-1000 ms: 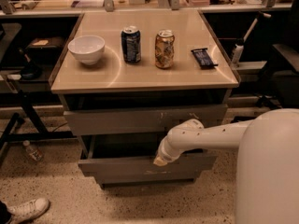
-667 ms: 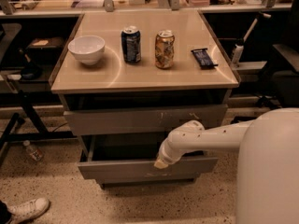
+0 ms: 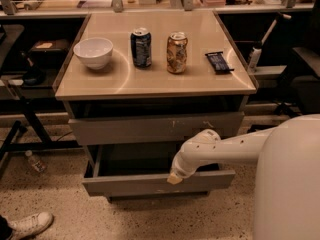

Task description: Open middle drawer

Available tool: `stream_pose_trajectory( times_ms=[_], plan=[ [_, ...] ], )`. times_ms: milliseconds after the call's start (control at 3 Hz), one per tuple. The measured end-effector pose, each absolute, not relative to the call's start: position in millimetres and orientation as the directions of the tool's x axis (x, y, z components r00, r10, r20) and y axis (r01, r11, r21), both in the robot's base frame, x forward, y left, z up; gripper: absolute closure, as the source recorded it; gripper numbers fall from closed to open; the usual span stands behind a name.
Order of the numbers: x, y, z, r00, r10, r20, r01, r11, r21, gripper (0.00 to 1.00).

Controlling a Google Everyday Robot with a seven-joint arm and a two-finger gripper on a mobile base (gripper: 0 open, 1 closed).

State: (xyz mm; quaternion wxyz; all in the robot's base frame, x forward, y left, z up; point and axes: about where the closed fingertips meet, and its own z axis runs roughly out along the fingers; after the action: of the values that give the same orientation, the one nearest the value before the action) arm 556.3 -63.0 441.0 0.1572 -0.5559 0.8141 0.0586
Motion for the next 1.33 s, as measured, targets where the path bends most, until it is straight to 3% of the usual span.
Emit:
stream_pose_trajectory(
  times_ms=[1333],
  plan=[
    [544.2,-65.7,437.7,-0.348,-0.889,-0.297,-0.925,0.377,-0.047,1.0]
  ],
)
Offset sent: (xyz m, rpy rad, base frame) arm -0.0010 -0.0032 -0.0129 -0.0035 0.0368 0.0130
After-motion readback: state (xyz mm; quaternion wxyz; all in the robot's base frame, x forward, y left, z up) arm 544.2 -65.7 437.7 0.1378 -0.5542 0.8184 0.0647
